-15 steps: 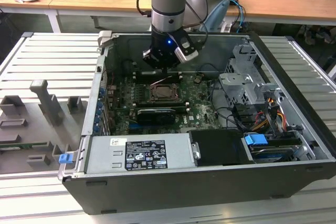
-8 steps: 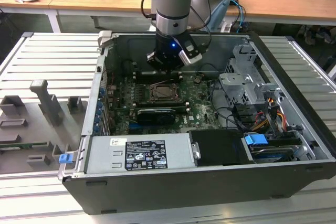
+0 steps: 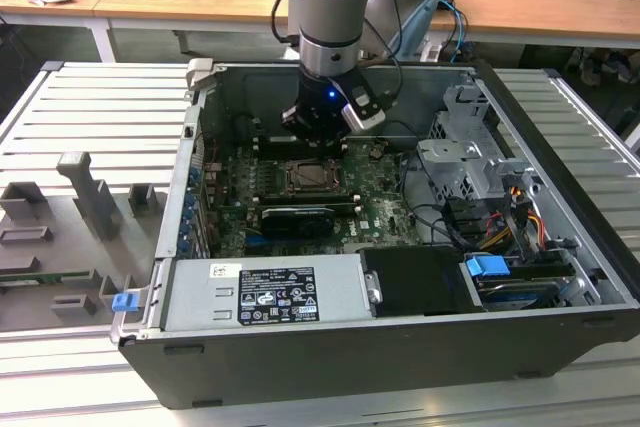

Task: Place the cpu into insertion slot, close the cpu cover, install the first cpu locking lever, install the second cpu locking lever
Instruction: 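Install the first cpu locking lever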

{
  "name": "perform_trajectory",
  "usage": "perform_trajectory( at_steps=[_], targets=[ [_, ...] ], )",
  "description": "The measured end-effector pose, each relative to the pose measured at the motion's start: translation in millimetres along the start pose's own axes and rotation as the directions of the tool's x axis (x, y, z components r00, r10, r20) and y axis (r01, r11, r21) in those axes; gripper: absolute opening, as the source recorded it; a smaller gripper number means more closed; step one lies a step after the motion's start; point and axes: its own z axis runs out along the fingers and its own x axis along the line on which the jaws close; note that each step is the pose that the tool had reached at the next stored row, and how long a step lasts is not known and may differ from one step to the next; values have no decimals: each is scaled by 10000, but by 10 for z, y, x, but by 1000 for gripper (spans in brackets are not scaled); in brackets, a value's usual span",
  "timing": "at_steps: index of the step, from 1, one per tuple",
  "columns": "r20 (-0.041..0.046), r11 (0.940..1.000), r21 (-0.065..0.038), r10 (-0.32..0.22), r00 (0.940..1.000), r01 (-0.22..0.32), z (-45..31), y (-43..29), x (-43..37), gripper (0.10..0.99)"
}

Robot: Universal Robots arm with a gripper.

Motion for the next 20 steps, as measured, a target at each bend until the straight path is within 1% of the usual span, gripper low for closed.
perform_trajectory(
  at_steps=[7, 13, 20],
  targets=[
    [0, 10000, 18, 3, 10000, -3, 10, -1, -4, 106],
    [-6, 10000, 60, 2, 10000, -2, 5, -1, -3, 106],
    [-5, 10000, 62, 4, 10000, -4, -6, 0, -3, 106]
  ],
)
